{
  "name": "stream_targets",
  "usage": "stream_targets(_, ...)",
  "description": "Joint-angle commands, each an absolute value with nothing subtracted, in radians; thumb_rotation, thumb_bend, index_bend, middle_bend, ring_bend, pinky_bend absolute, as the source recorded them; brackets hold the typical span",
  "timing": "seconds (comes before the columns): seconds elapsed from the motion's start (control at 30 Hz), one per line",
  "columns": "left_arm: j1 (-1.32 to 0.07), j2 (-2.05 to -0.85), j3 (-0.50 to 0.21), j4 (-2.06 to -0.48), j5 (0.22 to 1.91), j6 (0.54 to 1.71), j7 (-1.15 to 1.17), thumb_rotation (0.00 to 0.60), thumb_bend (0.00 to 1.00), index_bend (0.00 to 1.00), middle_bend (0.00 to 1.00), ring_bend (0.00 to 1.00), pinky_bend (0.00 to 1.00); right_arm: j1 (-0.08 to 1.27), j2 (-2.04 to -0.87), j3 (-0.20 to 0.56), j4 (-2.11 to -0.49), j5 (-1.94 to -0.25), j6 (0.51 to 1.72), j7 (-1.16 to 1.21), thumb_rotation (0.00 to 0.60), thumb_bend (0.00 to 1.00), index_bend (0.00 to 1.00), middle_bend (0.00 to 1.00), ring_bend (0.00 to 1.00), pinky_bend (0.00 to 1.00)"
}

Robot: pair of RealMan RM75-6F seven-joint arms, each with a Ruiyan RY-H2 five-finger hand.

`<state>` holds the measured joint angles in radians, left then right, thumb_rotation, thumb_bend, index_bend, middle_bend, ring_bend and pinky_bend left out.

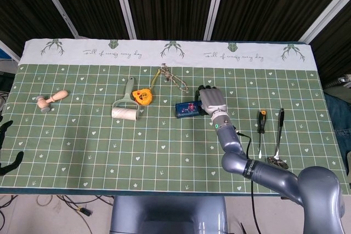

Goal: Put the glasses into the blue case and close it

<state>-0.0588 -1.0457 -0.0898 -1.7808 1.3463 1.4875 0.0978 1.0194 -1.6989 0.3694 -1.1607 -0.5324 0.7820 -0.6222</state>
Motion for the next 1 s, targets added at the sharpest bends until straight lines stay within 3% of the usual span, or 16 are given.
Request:
stream_targets(0.03,-0.059,-1.046,-0.089,-1.781,1.347,1.488,0.099,0.6,0.32,0.11,0.0,0.0,0.0,1.036,-1.707,0.364,-1.142,-0.511,0.773,-0.633,0.6,0.39,0.16,0.17,0.18,0.23)
stream_targets(0.13,-0.059,-1.045,-0.089,-1.782,1.347,1.487,0.098,0.6,0.32,0.11,0.0,0.0,0.0,1.047,-1.72,0.371,-1.118,-0.502,0.772,-0.622,0.6,0.34,0.07,0.16,0.18,0.23)
stream_targets(0.37,-0.059,-1.042,-0.092,-1.784,1.338,1.483,0.09,0.6,0.32,0.11,0.0,0.0,0.0,1.062,-1.72,0.369,-1.094,-0.504,0.771,-0.611,0.6,0.25,0.08,0.15,0.15,0.23)
stream_targets(0.77,-0.058,-1.042,-0.089,-1.783,1.343,1.483,0.091,0.6,0.32,0.11,0.0,0.0,0.0,1.081,-1.651,0.294,-1.149,-0.426,0.727,-0.693,0.6,0.23,0.21,0.12,0.12,0.23)
stream_targets(1.0,-0.059,-1.04,-0.088,-1.783,1.34,1.477,0.088,0.6,0.32,0.11,0.0,0.0,0.0,1.09,-1.675,0.274,-1.122,-0.406,0.73,-0.686,0.6,0.24,0.36,0.12,0.12,0.23)
